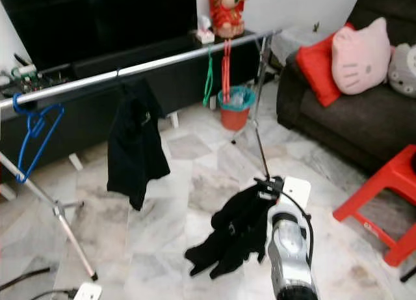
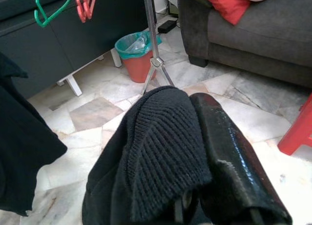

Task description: Hang hanger

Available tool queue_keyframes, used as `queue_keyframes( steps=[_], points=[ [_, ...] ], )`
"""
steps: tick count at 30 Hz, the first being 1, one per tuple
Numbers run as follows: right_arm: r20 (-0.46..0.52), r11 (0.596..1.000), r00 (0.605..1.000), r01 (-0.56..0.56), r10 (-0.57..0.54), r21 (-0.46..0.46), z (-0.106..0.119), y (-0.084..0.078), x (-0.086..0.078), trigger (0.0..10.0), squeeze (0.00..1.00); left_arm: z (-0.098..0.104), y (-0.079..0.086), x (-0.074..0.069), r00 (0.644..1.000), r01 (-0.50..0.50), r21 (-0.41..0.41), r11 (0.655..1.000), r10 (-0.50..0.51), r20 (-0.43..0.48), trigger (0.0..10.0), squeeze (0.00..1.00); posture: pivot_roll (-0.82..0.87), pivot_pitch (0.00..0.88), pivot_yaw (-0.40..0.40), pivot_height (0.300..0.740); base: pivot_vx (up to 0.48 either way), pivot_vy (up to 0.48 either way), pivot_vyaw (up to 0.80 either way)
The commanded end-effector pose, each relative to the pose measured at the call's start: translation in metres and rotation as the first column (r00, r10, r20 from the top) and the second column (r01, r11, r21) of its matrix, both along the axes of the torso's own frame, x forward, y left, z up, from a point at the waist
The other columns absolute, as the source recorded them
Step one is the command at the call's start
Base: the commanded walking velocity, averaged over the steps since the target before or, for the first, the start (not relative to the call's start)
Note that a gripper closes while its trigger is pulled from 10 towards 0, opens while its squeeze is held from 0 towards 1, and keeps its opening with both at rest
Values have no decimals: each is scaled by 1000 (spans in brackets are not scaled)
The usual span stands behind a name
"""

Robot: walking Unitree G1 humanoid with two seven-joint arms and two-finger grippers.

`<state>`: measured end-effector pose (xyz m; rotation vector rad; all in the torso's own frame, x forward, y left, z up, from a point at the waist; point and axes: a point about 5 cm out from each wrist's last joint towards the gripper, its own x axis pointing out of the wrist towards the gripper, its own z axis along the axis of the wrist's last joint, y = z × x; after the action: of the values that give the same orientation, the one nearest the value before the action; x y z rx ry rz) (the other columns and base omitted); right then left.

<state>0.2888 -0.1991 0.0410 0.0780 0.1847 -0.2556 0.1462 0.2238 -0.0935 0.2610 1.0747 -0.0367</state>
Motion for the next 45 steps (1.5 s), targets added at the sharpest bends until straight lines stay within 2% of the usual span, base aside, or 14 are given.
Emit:
queue_keyframes(
  steps=[1, 9, 29, 33, 36, 40, 41, 42, 43, 45],
  points=[
    [25, 1000, 1000, 13, -13, -19, 6, -6, 3, 10000, 0, -1, 0, -3, 1000, 11, 12, 1000, -11, -17, 10000, 0, -16, 0, 17, 740, 0, -345, 0],
    [42, 1000, 999, 4, -3, -27, 10, -6, 6, 10000, 0, -1, -1, -2, 1000, 8, 10, 1000, -7, -14, 10000, 0, -18, 0, 13, 740, 0, -366, 474],
    [57, 1000, 998, 19, -18, -12, 13, -7, 8, 10000, 0, -1, -1, -1, 1000, 3, 10, 1000, -3, -11, 10000, 0, -21, 0, 18, 740, 0, -382, 0],
    [64, 1000, 998, 14, -12, -16, 14, -7, 9, 10000, 0, 0, -1, 0, 1000, -19, -9, 1000, 19, 11, 10000, 0, -21, 0, 17, 740, 0, 0, 0],
    [68, 1000, 998, 13, -11, -25, 15, -9, 8, 10000, 0, 2, -2, 3, 998, -11, -13, 1000, 12, 59, 10000, 0, -24, 0, 16, 740, 0, 0, 0],
    [69, 999, 998, 11, -9, -32, 15, -11, 6, 10000, 0, 6, -3, 8, 987, -54, -32, 998, 58, 149, 10000, 0, -15, 0, 9, 740, 0, 0, 0],
    [66, 999, 998, 9, -6, -33, 14, -11, 5, 10000, 0, 25, -6, 46, 949, -24, -40, 999, 35, 312, 10000, 0, -15, 0, 7, 740, 0, 0, 0],
    [62, 999, 998, 6, -4, -34, 13, -11, 4, 10000, 0, 59, -5, 93, 865, 18, -49, 999, 9, 501, 10000, 0, -12, 0, 6, 740, 0, 0, 0],
    [61, 999, 998, 4, -2, -34, 13, -11, 4, 10000, 0, 76, -5, 111, 815, 38, -68, 997, 9, 580, 10000, 0, -7, 0, 3, 740, 0, 0, 0],
    [59, 999, 998, 1, 1, -33, 12, -10, 4, 10000, 0, 98, -7, 130, 742, 69, -86, 994, 6, 670, 10000, 0, -3, 0, 1, 740, 0, 0, 0]
  ],
)
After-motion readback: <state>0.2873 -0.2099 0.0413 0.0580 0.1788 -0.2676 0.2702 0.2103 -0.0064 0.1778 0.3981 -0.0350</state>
